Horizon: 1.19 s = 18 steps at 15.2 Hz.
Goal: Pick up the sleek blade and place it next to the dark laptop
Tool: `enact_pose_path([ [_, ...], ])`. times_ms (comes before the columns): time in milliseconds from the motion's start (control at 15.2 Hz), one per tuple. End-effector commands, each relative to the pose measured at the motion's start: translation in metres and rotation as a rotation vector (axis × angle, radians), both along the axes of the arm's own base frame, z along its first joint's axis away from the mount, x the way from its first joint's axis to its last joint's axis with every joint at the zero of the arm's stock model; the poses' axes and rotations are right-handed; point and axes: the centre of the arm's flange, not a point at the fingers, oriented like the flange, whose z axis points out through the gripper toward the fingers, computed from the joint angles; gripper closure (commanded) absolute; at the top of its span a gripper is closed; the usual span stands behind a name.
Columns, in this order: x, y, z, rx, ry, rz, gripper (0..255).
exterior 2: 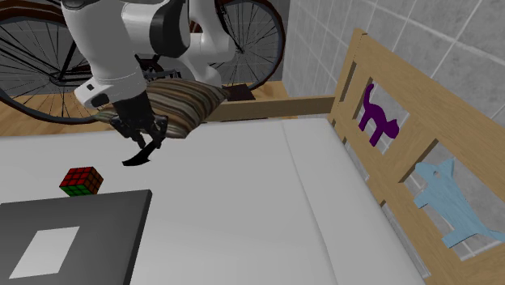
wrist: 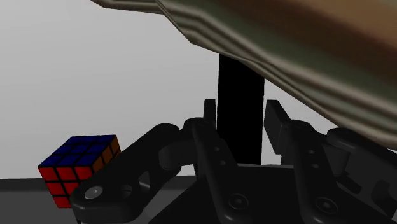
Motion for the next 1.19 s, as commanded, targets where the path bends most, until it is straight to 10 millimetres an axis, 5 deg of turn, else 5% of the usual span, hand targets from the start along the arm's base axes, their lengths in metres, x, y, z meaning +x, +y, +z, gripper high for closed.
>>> enact_pose_path([
  [0, 0.0, 0.0, -0.012, 0.0, 0.001, 0.0, 255],
  [528, 0.0, 0.0, -0.054, 0.0, 0.001, 0.0, 255],
  [1056, 0.0, 0.0, -0.054, 0.0, 0.001, 0.0, 255],
  [1122, 0.0, 0.0, -0.054, 0.0, 0.001, 0.0, 0],
])
